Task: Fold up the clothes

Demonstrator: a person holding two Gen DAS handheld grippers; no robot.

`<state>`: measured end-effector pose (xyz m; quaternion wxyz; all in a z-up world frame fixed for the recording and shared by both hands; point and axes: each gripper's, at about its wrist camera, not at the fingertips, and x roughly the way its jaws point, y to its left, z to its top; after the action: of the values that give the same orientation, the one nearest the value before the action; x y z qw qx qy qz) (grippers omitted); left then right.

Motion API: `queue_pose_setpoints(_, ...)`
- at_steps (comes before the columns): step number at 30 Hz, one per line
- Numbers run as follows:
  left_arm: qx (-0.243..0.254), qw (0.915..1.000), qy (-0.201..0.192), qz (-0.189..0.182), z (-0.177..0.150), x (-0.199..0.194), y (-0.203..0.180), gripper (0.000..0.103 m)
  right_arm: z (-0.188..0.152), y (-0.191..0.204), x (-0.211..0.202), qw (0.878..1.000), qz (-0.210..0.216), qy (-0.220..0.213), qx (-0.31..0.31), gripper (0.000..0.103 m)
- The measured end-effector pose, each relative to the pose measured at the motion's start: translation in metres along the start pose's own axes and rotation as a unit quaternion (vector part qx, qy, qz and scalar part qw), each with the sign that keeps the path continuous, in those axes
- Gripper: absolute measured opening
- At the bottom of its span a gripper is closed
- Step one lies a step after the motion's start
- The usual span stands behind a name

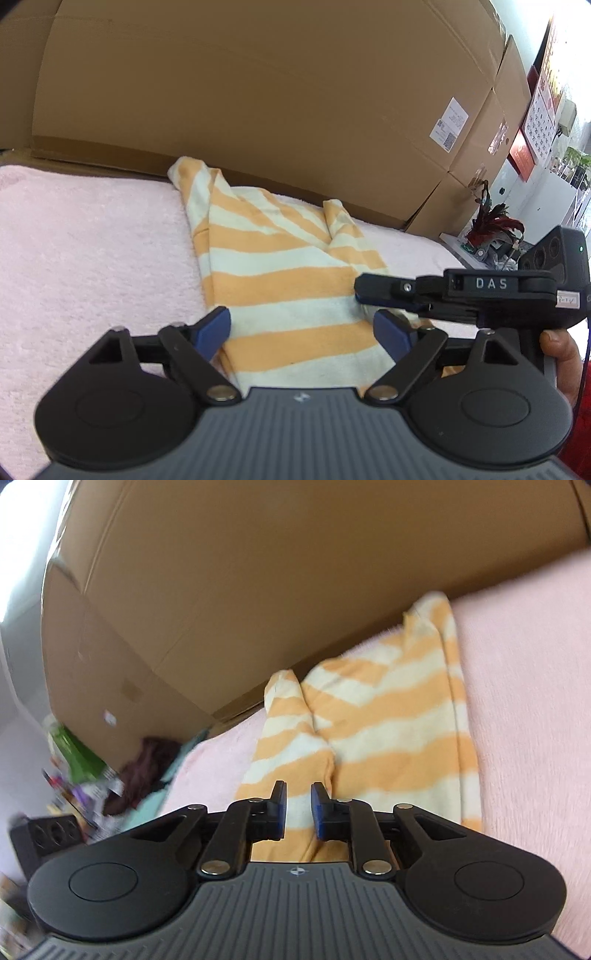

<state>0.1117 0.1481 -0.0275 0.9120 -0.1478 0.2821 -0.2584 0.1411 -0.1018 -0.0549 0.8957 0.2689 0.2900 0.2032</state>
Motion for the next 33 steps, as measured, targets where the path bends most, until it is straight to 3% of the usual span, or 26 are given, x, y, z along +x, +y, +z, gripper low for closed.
queue_pose_setpoints(4,-0.012,0.9998,-0.001,-0.015,-0.001,-0.001,0.004,0.089,0.037,0.029,0.025,0.997,0.003,0.008,-0.073,0.017)
queue_pose_setpoints(9,-0.009,0.9998,-0.001,-0.017,-0.003,-0.001,0.003,0.090,0.069,0.051,0.102,0.988,-0.016,0.076,-0.132,0.017)
queue_pose_setpoints(12,-0.012,0.9997,-0.001,-0.023,-0.003,-0.001,0.004,0.091,0.078,0.050,0.148,0.985,-0.027,0.111,-0.128,0.018)
queue_pose_setpoints(16,-0.014,0.9995,0.000,-0.029,-0.002,0.000,0.004,0.093,0.087,0.049,0.176,0.987,-0.043,0.083,-0.128,0.014)
queue_pose_setpoints(19,-0.012,0.9994,0.002,-0.031,-0.001,0.000,0.002,0.094,0.094,0.048,0.178,0.988,-0.068,0.049,-0.129,0.020)
queue_pose_setpoints(23,-0.010,0.9994,0.002,-0.032,-0.001,0.000,0.001,0.095,0.092,0.037,0.126,0.999,0.005,0.014,-0.045,0.021)
queue_pose_setpoints(28,-0.009,0.9994,0.000,-0.032,-0.002,-0.003,0.002,0.095,0.046,0.035,-0.014,0.996,-0.064,-0.054,-0.038,0.027)
queue_pose_setpoints(33,-0.006,0.9996,-0.002,-0.029,-0.002,-0.003,0.001,0.094,-0.038,0.032,-0.138,0.988,-0.120,-0.102,0.004,0.027)
